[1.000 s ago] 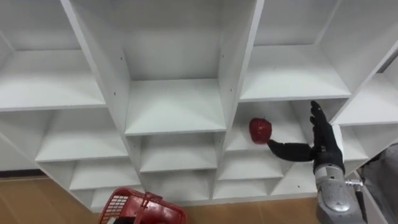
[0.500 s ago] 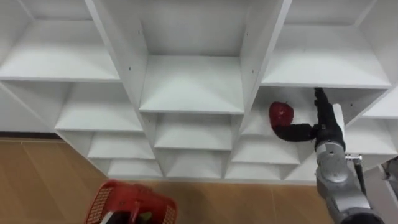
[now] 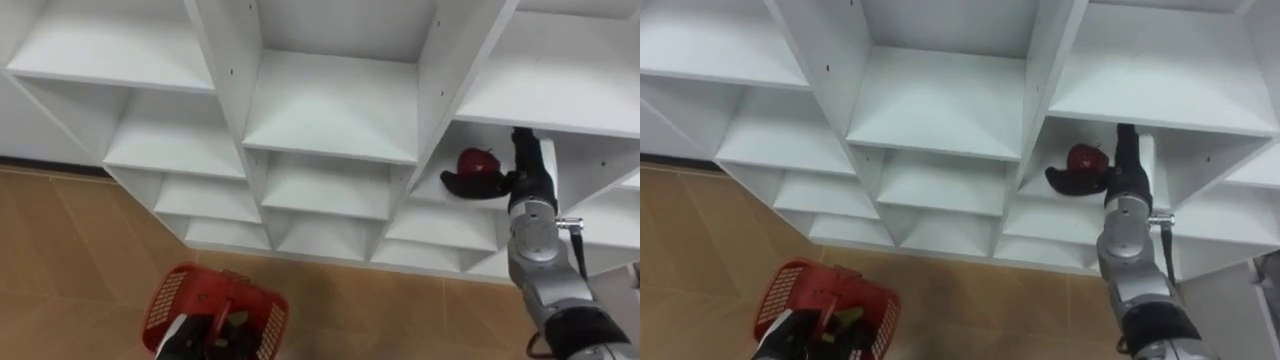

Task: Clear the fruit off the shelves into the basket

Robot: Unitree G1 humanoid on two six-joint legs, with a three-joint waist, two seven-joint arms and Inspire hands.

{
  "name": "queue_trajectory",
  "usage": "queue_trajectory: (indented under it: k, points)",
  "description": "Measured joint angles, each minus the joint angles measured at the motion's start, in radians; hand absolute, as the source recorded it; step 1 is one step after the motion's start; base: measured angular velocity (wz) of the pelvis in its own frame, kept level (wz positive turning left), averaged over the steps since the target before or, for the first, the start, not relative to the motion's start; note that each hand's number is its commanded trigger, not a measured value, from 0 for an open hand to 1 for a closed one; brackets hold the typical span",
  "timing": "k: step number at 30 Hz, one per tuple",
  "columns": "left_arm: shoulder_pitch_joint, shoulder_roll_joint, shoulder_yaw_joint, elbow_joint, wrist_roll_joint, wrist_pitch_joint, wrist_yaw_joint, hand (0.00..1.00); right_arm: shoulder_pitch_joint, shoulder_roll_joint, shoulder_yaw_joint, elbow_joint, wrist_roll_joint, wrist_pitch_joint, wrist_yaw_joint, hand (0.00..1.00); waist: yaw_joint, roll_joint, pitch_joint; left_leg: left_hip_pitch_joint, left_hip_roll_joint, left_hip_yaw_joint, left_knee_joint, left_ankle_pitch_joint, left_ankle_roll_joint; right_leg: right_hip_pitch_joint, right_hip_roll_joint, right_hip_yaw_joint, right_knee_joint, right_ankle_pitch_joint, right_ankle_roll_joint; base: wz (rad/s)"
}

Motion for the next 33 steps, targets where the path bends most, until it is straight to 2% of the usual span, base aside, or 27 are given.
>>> queue_trajectory:
  k: [3,8,14,18,28,33]
  points:
    - [-0.015,0.000,0.000,0.013,0.000,0.002,0.007,1.00,-0.014,-0.007,0.001,0.009,-0.004,0.001,-0.023,0.00,0.012,-0.002,-0.0001,-0.033,-0.002,0.006,0.000,0.004,0.001,-0.042,-0.004,0.003,0.015,0.000,-0.001,-0.01]
    - [-0.038,0.001,-0.005,0.042,-0.001,0.018,0.025,1.00,-0.035,-0.009,0.002,0.016,-0.007,0.009,-0.037,0.00,0.011,-0.003,0.0005,-0.056,0.000,0.010,0.000,0.006,0.003,-0.070,-0.011,-0.002,0.025,0.000,-0.001,0.00]
    - [-0.048,0.003,-0.020,0.042,-0.002,0.021,0.027,1.00,-0.035,-0.009,0.002,0.016,-0.015,0.011,-0.046,0.00,0.011,-0.018,0.0100,-0.062,-0.001,0.010,0.002,0.007,0.004,-0.071,-0.014,-0.012,0.022,0.000,-0.001,0.02]
    - [-0.055,0.003,-0.021,0.043,-0.002,0.022,0.038,1.00,-0.037,-0.011,0.002,0.016,-0.016,0.029,-0.046,0.00,0.013,-0.019,0.0102,-0.072,-0.001,0.010,0.006,0.007,0.004,-0.078,-0.014,-0.015,0.022,0.000,-0.001,0.00]
    - [-0.061,0.003,-0.034,0.046,-0.003,0.048,0.044,1.00,-0.041,-0.019,0.002,0.016,-0.030,0.032,-0.046,0.00,0.012,-0.018,0.0099,-0.091,-0.001,0.012,0.010,0.009,0.006,-0.102,-0.018,-0.015,0.035,0.001,-0.001,0.00]
    - [-0.071,0.003,-0.038,0.047,-0.002,0.049,0.044,1.00,-0.043,-0.019,0.003,0.016,-0.045,0.051,-0.045,0.00,0.013,-0.018,0.0099,-0.092,-0.001,0.012,0.011,0.010,0.007,-0.103,-0.019,-0.015,0.036,0.001,-0.001,0.00]
